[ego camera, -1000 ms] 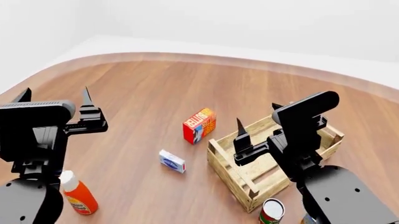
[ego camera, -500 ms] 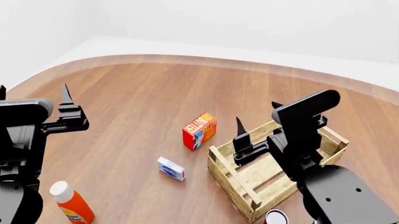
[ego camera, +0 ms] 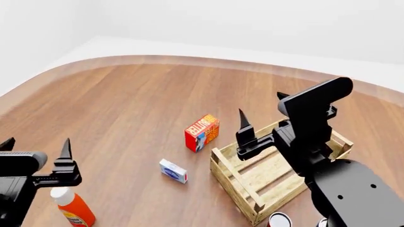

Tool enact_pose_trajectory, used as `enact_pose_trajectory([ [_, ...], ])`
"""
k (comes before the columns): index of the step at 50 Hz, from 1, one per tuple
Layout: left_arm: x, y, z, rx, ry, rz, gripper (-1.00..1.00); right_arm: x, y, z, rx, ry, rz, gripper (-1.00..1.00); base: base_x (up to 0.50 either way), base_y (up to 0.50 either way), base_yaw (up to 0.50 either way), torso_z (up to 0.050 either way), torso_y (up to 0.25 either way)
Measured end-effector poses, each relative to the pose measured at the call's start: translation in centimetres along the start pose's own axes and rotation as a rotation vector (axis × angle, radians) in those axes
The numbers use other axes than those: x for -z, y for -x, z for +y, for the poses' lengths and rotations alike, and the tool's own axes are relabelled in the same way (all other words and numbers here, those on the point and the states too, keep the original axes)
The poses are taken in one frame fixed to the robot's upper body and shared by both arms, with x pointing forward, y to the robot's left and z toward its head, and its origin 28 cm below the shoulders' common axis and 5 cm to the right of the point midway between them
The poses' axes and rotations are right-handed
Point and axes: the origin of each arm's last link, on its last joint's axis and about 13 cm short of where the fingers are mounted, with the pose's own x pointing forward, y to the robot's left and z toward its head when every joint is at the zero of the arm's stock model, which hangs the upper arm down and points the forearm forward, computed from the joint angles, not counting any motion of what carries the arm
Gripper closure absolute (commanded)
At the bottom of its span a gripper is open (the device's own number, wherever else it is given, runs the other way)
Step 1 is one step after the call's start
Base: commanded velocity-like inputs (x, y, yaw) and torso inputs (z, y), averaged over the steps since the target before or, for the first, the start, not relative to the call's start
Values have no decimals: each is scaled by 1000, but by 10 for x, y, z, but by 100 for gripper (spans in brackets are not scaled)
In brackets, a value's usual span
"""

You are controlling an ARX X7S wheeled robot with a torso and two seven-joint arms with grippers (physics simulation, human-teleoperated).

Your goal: Pick up the ketchup, and put it in the wooden tray.

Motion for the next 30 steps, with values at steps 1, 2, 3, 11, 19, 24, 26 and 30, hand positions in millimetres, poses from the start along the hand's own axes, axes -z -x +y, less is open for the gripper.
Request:
enact_pose_trajectory([
  [1, 3, 2, 0, 6, 1, 12, -100, -2, 0, 0, 1, 4, -2, -100, 0, 0, 0, 0, 0],
  [2, 6, 3, 0, 12, 2, 23, -100, -4, 1, -1, 2, 8, -3, -100, 0, 0, 0, 0, 0],
  [3, 9, 5, 0, 18, 2, 35, -100, -6, 1, -1, 4, 12, -5, -100, 0, 0, 0, 0, 0],
  [11, 30, 17, 0, 62, -1, 106, -100, -16, 4, -3, 17, 35, -10, -100, 0, 0, 0, 0, 0],
  [19, 43, 24, 0, 78, 1, 143, -100, -22, 7, -4, 26, 49, -10, -100, 0, 0, 0, 0, 0],
  [24, 48, 27, 0, 76, 4, 155, -100, -25, 9, -4, 31, 55, -10, -100, 0, 0, 0, 0, 0],
  [26, 49, 28, 1, 74, 4, 158, -100, -25, 9, -4, 33, 56, -10, -100, 0, 0, 0, 0, 0],
  [30, 51, 29, 1, 69, 6, 162, -100, -26, 11, -4, 36, 59, -9, -100, 0, 0, 0, 0, 0],
])
